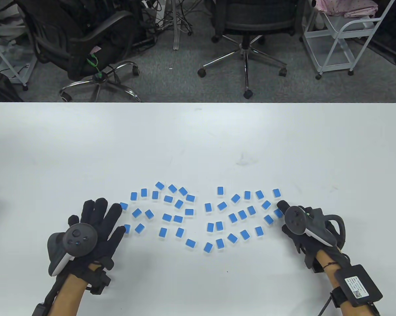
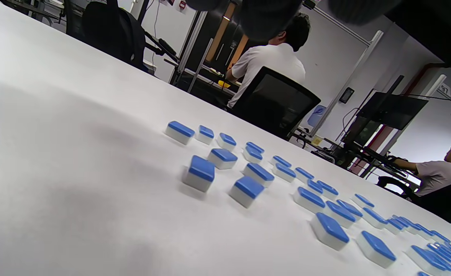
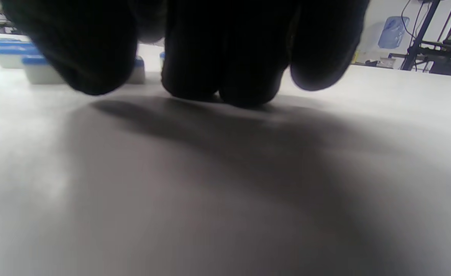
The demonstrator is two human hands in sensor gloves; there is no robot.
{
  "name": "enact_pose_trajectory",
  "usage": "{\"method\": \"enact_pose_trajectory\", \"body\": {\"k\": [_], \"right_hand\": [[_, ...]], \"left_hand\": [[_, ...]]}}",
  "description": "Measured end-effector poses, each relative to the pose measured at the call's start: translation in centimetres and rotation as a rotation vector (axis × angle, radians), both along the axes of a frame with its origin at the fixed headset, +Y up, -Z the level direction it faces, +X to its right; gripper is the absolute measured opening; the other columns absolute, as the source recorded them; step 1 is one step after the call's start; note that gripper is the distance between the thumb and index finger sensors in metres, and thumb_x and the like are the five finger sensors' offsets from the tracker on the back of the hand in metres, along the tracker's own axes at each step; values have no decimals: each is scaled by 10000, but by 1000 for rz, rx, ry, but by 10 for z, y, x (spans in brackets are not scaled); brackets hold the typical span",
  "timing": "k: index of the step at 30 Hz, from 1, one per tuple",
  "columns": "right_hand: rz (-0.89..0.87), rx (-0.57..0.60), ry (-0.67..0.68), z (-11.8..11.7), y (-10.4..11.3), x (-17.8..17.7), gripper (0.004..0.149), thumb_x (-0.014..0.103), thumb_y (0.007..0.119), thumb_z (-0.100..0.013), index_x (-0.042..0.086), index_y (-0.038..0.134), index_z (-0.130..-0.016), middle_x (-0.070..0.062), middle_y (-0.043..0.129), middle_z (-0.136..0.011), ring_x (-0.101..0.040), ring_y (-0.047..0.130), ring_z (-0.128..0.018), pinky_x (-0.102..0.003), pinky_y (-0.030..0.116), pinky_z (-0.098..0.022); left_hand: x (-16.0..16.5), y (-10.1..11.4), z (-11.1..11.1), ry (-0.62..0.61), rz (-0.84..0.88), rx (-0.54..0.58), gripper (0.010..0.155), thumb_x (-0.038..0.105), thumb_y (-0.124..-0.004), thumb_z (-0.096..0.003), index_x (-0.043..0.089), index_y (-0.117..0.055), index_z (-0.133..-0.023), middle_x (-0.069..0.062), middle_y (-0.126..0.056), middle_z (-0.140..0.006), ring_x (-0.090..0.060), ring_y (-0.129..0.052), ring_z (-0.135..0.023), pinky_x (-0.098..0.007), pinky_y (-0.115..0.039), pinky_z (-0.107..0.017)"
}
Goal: Build mahjong tile wall
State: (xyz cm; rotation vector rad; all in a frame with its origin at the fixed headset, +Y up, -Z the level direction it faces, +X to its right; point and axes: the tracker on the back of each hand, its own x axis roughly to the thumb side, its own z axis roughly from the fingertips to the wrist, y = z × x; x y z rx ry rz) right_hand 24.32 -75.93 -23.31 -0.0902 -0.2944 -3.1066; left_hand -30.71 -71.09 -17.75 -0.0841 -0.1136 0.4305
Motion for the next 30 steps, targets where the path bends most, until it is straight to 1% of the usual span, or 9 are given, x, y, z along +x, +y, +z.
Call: {"method": "enact_pose_trajectory", "body": {"k": [5, 8, 10, 14, 18, 20, 22, 25, 30], "right_hand": [[40, -24, 10, -14, 1, -15, 630, 434, 847, -362, 413, 569, -926, 32, 878, -792, -281, 900, -700, -585, 732, -641], [84, -8, 9, -18, 2, -20, 538, 408, 853, -360, 366, 690, -870, 46, 913, -738, -259, 933, -665, -572, 766, -623], [81, -5, 6, -18, 2, -20, 539, 407, 863, -347, 341, 712, -860, 45, 920, -731, -258, 939, -661, -571, 776, -618], [58, 16, 17, -13, 1, -16, 545, 458, 863, -338, 301, 732, -843, 44, 909, -739, -248, 933, -679, -599, 770, -647], [-51, -79, 14, -5, 7, -2, 565, 461, 872, -339, 255, 728, -845, 16, 885, -780, -290, 880, -769, -632, 776, -627], [-54, -133, 6, 2, 9, 6, 569, 460, 872, -345, 258, 713, -852, 13, 872, -797, -300, 864, -787, -638, 755, -642], [-56, -124, 9, 11, 8, 13, 569, 455, 871, -348, 273, 700, -859, 17, 859, -811, -298, 853, -794, -643, 743, -650], [-111, -53, 12, 22, 3, 18, 568, 448, 876, -345, 286, 698, -860, 12, 842, -823, -305, 822, -804, -663, 706, -666], [-56, -45, 21, 21, 0, 15, 566, 446, 878, -344, 313, 699, -864, 23, 828, -830, -285, 816, -799, -670, 673, -686]], "left_hand": [[-2, -1, -1, -2, 14, -7, 688, 657, -537, -494, 420, -432, -1132, 33, -212, -1231, -288, -94, -1133, -679, -78, -724], [-5, -3, -2, 4, 47, -25, 692, 654, -538, -494, 411, -438, -1134, 29, -216, -1230, -292, -102, -1132, -679, -80, -724], [-7, -3, -3, 7, 56, -35, 691, 653, -538, -494, 409, -440, -1133, 26, -217, -1230, -293, -106, -1133, -679, -84, -725], [-8, -4, -4, 16, 65, -42, 693, 652, -538, -495, 403, -442, -1135, 20, -218, -1229, -298, -109, -1132, -679, -90, -727], [-9, -4, -4, 14, 68, -44, 694, 653, -537, -495, 400, -444, -1135, 16, -222, -1229, -301, -117, -1131, -678, -100, -731], [-8, -5, -4, 10, 80, -49, 696, 652, -537, -495, 396, -446, -1136, 17, -222, -1228, -302, -119, -1130, -678, -100, -730], [-8, -5, -5, 6, 82, -48, 696, 652, -537, -496, 396, -443, -1136, 14, -221, -1228, -303, -117, -1131, -678, -100, -730], [-5, -4, -4, -5, 75, -45, 696, 652, -536, -496, 394, -446, -1137, 11, -222, -1229, -304, -117, -1130, -678, -101, -730], [-3, -6, -3, -15, 79, -56, 696, 651, -536, -496, 391, -449, -1136, 10, -229, -1228, -304, -122, -1130, -678, -105, -730]]}}
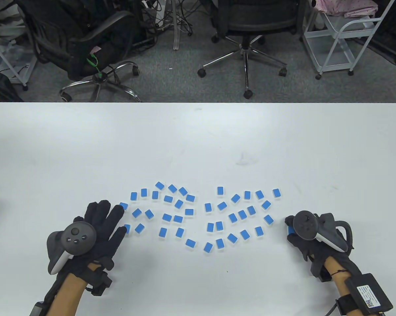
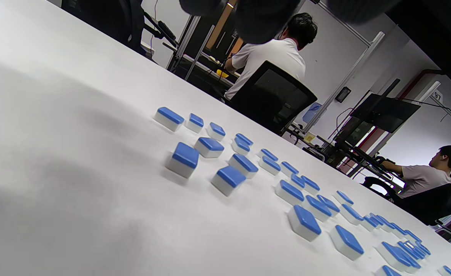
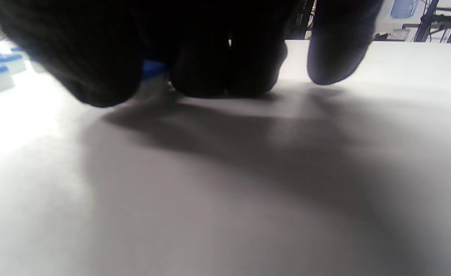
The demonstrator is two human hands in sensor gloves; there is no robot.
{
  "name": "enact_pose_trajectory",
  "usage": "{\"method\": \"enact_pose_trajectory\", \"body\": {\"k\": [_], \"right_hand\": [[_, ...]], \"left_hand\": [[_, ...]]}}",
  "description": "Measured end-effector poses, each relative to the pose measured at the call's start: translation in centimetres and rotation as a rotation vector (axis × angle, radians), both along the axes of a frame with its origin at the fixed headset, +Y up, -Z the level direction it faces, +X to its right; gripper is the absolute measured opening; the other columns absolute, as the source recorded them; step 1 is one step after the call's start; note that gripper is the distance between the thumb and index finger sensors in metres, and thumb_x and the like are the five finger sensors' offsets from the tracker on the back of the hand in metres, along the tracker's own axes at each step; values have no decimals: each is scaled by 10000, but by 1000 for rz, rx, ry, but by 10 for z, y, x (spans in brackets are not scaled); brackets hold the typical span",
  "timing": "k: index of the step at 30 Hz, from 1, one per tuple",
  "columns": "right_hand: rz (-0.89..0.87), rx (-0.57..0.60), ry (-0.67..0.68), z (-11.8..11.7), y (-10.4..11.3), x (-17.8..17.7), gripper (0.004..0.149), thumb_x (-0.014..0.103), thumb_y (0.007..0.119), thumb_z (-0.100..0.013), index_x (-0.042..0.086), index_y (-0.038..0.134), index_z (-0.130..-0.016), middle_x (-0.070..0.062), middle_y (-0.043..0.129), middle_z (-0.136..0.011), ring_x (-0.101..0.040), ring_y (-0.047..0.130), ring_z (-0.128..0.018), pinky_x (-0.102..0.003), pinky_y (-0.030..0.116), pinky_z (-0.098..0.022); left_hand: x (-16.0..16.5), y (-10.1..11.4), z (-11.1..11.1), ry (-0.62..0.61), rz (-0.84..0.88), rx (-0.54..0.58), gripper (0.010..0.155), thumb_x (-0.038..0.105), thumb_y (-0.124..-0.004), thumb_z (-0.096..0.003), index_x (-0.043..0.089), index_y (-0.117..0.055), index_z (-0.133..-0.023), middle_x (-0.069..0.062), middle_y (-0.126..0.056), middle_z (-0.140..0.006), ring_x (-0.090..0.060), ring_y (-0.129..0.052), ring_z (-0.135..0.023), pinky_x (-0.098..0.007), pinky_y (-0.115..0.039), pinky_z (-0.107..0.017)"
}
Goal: Build mahjong tile wall
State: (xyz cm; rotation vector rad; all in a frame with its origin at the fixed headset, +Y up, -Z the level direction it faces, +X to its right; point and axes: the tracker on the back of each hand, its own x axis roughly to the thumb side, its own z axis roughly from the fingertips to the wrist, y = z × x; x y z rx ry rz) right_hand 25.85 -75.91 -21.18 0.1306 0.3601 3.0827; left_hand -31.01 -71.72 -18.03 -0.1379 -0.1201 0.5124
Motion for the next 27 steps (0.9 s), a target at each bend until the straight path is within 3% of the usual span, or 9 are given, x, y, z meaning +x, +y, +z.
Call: {"method": "enact_pose_trajectory", "body": {"k": [5, 10, 13, 19, 23, 27], "right_hand": [[61, 2, 22, 0, 0, -5, 586, 461, 862, -346, 323, 669, -881, 31, 826, -825, -277, 823, -792, -653, 654, -705], [103, -20, 33, 1, 5, -5, 711, 499, 869, -320, 319, 579, -944, 24, 795, -894, -292, 817, -838, -645, 604, -727], [104, 69, 58, 5, 14, -9, 720, 505, 874, -311, 316, 585, -944, 9, 796, -909, -306, 819, -842, -648, 588, -729], [132, 267, 250, 25, 28, -53, 676, 511, 878, -296, 299, 674, -904, 2, 887, -783, -285, 913, -639, -586, 702, -643], [270, 249, 345, 28, 24, -92, 659, 514, 860, -303, 281, 688, -895, 18, 933, -656, -261, 937, -492, -568, 739, -591], [438, 188, 350, 17, 14, -117, 673, 503, 867, -306, 275, 674, -909, 36, 944, -598, -249, 943, -441, -556, 756, -573]], "left_hand": [[-1, -3, -1, 7, 13, -21, 695, 648, -537, -496, 387, -451, -1135, 7, -235, -1227, -308, -131, -1131, -678, -112, -732], [-3, -3, -2, 19, 22, -30, 694, 648, -537, -496, 390, -447, -1134, 5, -233, -1227, -310, -139, -1132, -679, -110, -733], [-4, -3, -1, 21, 25, -26, 696, 647, -538, -496, 387, -450, -1136, 3, -236, -1226, -310, -139, -1132, -679, -111, -733], [-4, -3, -3, 12, 26, -14, 697, 646, -538, -496, 384, -454, -1135, 4, -238, -1226, -311, -148, -1133, -679, -115, -733], [-6, -1, -1, 11, 25, -4, 695, 646, -537, -496, 384, -453, -1134, 1, -240, -1226, -313, -144, -1133, -680, -115, -732], [-6, -1, -1, 10, 30, -1, 694, 645, -538, -495, 384, -455, -1133, 0, -241, -1225, -312, -148, -1132, -679, -117, -733]]}}
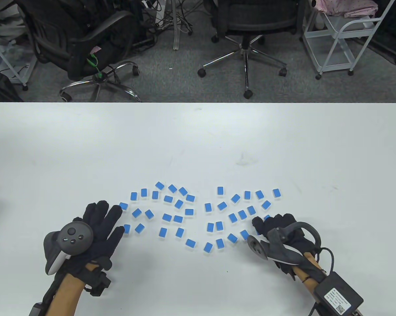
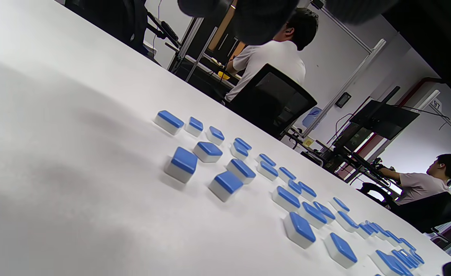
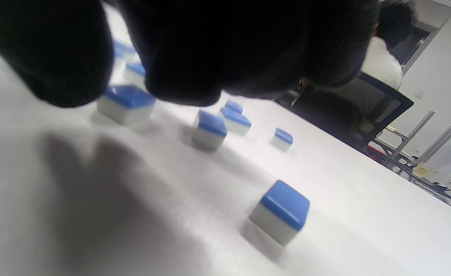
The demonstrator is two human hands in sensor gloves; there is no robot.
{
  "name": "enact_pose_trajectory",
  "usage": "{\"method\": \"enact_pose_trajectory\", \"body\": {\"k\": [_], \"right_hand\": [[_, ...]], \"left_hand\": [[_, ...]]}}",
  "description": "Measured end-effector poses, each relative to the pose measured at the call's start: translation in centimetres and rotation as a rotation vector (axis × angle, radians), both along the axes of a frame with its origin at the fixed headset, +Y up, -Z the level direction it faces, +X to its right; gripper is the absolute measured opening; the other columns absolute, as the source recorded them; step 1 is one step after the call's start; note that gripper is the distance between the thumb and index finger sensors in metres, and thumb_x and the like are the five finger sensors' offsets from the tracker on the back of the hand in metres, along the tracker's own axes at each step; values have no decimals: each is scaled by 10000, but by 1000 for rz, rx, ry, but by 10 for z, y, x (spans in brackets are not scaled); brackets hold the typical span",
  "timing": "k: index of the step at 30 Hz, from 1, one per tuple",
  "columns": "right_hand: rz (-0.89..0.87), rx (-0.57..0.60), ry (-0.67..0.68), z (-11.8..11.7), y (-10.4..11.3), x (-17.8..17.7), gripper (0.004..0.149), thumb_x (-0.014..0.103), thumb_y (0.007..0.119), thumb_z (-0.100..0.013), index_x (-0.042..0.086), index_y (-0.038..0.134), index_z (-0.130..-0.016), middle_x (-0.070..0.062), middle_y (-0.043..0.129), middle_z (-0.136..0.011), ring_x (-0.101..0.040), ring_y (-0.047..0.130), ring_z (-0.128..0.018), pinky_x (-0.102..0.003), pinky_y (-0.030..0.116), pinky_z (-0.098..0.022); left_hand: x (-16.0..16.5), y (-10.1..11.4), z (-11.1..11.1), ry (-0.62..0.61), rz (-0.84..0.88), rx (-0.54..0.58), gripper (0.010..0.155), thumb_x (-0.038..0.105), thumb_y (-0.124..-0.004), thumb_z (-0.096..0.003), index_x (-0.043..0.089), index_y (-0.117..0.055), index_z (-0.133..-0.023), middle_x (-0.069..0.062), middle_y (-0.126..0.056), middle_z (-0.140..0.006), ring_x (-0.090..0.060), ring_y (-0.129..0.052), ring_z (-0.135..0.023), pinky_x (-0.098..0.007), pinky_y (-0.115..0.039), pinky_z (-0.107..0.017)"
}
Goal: Build mahjong tile wall
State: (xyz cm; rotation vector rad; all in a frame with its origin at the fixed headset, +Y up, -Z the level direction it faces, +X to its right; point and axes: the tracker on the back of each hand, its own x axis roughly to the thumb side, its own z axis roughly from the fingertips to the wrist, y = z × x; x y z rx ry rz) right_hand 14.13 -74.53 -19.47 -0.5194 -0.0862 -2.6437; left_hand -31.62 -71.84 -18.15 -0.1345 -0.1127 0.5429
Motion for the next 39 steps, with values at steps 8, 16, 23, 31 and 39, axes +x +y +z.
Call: {"method": "enact_pose_trajectory", "body": {"k": [8, 16, 23, 31, 39], "right_hand": [[-20, -28, -4, -2, -10, -3, 578, 469, 881, -315, 193, 802, -816, 34, 965, -473, -256, 963, -417, -555, 771, -560], [-364, 28, -314, -23, 49, 88, 557, 490, 878, -323, 283, 760, -826, 37, 934, -641, -308, 927, -681, -594, 708, -644], [-375, -278, -490, -27, -7, 143, 560, 440, 886, -348, 302, 704, -859, 8, 874, -783, -294, 890, -725, -575, 709, -649], [-332, -191, -395, -28, -5, 129, 571, 406, 925, -319, 279, 759, -850, 18, 943, -738, -267, 951, -684, -545, 748, -632], [-339, -187, -380, -27, -5, 126, 569, 393, 927, -320, 260, 770, -850, 14, 956, -727, -265, 966, -671, -548, 748, -633]], "left_hand": [[1, -1, -1, -7, 10, -15, 694, 644, -538, -496, 381, -458, -1133, -3, -242, -1225, -314, -151, -1133, -680, -122, -736], [0, -1, -1, -5, 13, -20, 695, 645, -536, -496, 379, -459, -1133, -6, -245, -1226, -314, -149, -1133, -679, -123, -736], [1, -4, -2, -6, 18, -42, 690, 642, -537, -497, 376, -466, -1130, -9, -253, -1225, -317, -155, -1132, -680, -128, -736], [3, -8, -3, -14, 26, -69, 694, 640, -537, -497, 369, -470, -1132, -13, -261, -1224, -323, -166, -1130, -680, -138, -737], [3, -8, -2, -12, 33, -81, 690, 639, -536, -498, 369, -469, -1130, -15, -262, -1224, -323, -169, -1130, -679, -140, -738]]}}
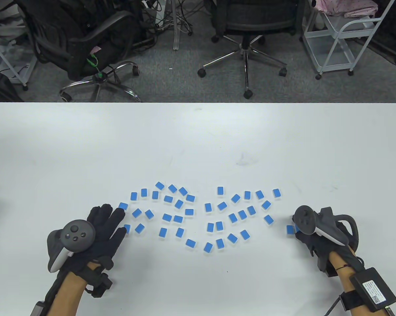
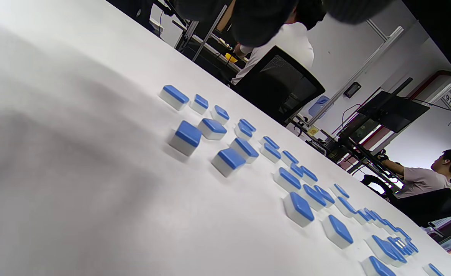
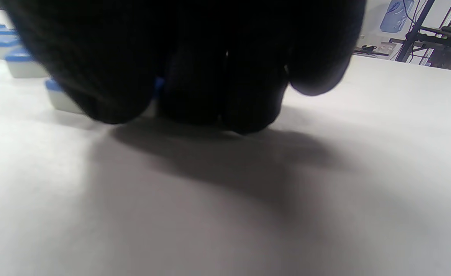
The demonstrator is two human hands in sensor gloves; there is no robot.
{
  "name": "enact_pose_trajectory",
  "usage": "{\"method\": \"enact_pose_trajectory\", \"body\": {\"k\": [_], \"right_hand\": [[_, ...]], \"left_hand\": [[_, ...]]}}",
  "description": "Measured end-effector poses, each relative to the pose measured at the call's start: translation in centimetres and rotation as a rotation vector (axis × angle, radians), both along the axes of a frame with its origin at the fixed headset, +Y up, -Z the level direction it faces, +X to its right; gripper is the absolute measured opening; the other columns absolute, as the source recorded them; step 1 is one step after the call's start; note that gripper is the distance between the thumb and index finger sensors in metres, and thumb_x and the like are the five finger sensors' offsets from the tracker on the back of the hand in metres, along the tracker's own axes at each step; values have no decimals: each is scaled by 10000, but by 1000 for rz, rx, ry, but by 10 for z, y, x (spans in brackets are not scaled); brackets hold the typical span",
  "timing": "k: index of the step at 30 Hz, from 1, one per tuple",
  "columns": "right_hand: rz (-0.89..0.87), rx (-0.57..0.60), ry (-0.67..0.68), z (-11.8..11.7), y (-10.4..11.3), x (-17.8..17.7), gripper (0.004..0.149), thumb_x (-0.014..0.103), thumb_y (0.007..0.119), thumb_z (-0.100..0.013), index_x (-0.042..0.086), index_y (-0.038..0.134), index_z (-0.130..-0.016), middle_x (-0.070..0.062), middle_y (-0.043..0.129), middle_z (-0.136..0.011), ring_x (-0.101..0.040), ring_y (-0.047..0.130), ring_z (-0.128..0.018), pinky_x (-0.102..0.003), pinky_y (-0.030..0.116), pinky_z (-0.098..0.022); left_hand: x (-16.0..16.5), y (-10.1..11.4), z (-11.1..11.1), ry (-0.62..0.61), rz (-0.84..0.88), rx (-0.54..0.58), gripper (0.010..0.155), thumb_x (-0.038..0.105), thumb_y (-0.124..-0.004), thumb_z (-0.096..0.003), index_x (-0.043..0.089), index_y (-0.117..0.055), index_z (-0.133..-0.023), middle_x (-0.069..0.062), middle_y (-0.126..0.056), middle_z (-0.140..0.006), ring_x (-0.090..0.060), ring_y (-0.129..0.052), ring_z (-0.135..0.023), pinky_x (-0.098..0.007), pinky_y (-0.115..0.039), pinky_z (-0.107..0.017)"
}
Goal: Build mahjong tile wall
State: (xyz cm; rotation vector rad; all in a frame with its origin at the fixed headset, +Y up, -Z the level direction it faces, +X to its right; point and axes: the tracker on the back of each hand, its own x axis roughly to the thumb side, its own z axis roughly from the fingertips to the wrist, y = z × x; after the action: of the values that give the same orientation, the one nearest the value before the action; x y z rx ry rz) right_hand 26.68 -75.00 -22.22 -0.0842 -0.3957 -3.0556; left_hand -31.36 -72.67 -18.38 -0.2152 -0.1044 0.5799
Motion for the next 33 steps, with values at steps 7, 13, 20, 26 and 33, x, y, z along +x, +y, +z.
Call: {"method": "enact_pose_trajectory", "body": {"k": [7, 13, 20, 26, 33], "right_hand": [[-13, 1, 9, 0, -1, -1, 568, 393, 927, -318, 268, 770, -849, 18, 954, -725, -263, 965, -668, -550, 743, -640], [-17, 1, 12, 1, -2, -2, 568, 395, 926, -317, 271, 769, -849, 20, 953, -722, -262, 962, -667, -551, 739, -642], [-16, 3, 18, 1, -2, -3, 568, 400, 926, -315, 277, 769, -847, 24, 952, -723, -260, 962, -667, -552, 737, -645], [-13, 3, 18, 2, -2, -3, 574, 407, 923, -313, 281, 764, -850, 24, 948, -727, -260, 958, -672, -554, 733, -649], [14, 29, 1, 7, 12, -5, 673, 485, 891, -305, 315, 673, -919, -16, 898, -826, -305, 914, -743, -589, 688, -665]], "left_hand": [[-1, 0, 0, -2, 0, 0, 693, 638, -536, -498, 364, -473, -1132, -17, -266, -1224, -325, -170, -1130, -680, -142, -738], [-2, 0, 1, -1, 4, 0, 695, 639, -535, -498, 364, -470, -1133, -17, -263, -1224, -326, -169, -1129, -680, -141, -738], [-3, 0, 1, 1, 0, 2, 693, 638, -535, -499, 364, -471, -1132, -17, -258, -1223, -322, -153, -1128, -678, -133, -736], [-3, 0, 1, -1, 3, -3, 694, 637, -535, -499, 361, -470, -1133, -20, -260, -1223, -325, -159, -1128, -679, -138, -736], [-4, 1, 2, 4, 2, 2, 693, 637, -534, -499, 363, -468, -1132, -18, -249, -1222, -320, -140, -1125, -676, -134, -737]]}}
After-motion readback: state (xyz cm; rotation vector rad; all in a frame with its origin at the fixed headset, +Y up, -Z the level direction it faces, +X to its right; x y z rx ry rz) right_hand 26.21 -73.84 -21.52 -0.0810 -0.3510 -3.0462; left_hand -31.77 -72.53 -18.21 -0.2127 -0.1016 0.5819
